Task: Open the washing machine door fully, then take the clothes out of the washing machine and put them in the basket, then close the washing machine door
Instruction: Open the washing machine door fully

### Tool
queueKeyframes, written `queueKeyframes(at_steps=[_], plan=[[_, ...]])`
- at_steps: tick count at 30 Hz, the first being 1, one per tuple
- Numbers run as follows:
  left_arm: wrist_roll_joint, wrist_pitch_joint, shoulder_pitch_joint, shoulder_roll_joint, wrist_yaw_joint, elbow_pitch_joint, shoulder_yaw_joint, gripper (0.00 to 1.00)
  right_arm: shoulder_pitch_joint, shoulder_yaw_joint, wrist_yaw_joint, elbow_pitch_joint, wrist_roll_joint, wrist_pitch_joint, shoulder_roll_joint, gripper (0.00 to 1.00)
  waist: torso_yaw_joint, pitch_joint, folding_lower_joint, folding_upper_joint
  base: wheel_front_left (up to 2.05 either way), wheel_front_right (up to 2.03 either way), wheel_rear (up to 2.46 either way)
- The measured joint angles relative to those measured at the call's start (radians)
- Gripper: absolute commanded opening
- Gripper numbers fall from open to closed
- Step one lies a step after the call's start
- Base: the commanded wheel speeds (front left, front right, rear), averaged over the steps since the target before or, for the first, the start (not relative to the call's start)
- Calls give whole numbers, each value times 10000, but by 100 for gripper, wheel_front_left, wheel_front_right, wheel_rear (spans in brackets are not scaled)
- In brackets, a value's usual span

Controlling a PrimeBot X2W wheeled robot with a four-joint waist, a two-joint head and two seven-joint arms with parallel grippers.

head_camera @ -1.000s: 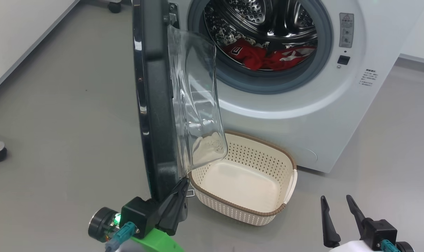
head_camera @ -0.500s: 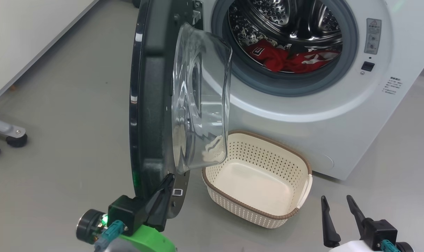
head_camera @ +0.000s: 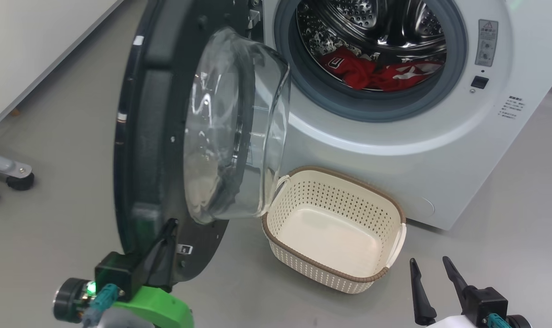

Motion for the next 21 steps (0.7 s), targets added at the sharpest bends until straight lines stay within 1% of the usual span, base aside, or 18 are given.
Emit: queueKeyframes(at_steps=[8,14,16,21], plan=[[0,-192,-11,100,161,107,949,0,-129,-31,0,0,-8,0,-2,100,-270,206,0,0,0,0,0],[-2,-228,-70,155,176,230,1532,0,-184,-27,4,0,-105,0,-35,100,-462,398,0,0,0,0,0],[-4,-267,-118,157,176,270,1705,0,-217,-25,79,0,-109,0,-92,100,-521,484,0,0,0,0,0],[-90,-407,-315,176,205,500,2401,0,-403,-17,88,-4,-207,0,-184,100,-713,706,0,0,0,0,0]])
